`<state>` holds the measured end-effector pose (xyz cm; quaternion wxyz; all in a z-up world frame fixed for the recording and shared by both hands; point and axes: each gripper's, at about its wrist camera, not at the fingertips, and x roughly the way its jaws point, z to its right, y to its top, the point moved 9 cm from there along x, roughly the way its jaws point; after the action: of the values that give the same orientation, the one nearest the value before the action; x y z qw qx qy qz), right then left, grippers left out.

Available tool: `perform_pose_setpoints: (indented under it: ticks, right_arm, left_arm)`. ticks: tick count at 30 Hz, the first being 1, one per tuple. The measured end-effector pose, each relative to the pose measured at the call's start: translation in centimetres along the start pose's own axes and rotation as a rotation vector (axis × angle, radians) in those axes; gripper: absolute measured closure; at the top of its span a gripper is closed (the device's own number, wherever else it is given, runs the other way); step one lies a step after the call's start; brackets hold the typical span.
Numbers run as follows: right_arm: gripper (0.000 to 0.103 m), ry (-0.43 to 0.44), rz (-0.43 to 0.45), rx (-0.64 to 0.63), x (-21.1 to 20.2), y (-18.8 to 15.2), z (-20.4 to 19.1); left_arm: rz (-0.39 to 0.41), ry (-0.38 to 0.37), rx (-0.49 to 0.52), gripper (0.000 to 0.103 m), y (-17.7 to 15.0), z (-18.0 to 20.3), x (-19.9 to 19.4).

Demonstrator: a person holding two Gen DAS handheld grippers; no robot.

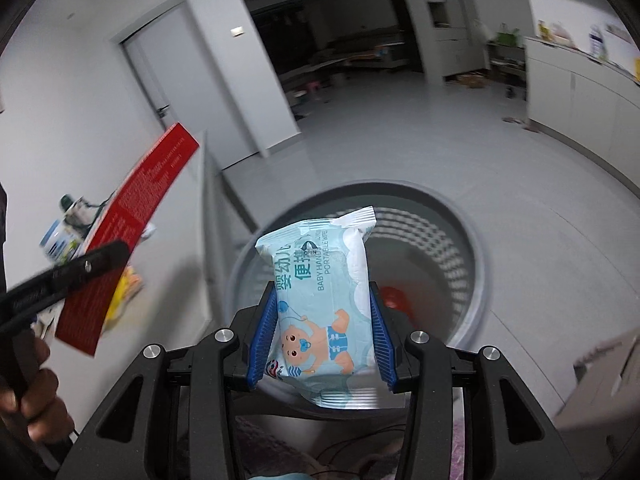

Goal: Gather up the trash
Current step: 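Carry box and wipes over the grey basket and open both tools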

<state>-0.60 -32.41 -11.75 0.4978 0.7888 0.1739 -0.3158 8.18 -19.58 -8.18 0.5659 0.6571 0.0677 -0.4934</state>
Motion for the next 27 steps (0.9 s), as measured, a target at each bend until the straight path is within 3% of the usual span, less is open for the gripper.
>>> perform_pose_setpoints:
  ticks: [8,18,27]
  right_arm:
    - [0.061,-0.031,-0.007,0.034,0.3,-0.5,2.8]
    - [0.061,-0.011,-0.045,0.039,2.9,-0.2,3.1]
    - [0.061,-0.013,-0.095,0.055,5.5,-0.3,3.5]
  left_arm:
    - [-0.108,-0.054,0.089,0.052,-1.9,5.2,4.4]
    - [-0.196,-0.031,0.114,0.052,-3.4,6.2,8.6]
    - [-0.229,-0.016,0.120,0.052,-3.8,6.4,10.3]
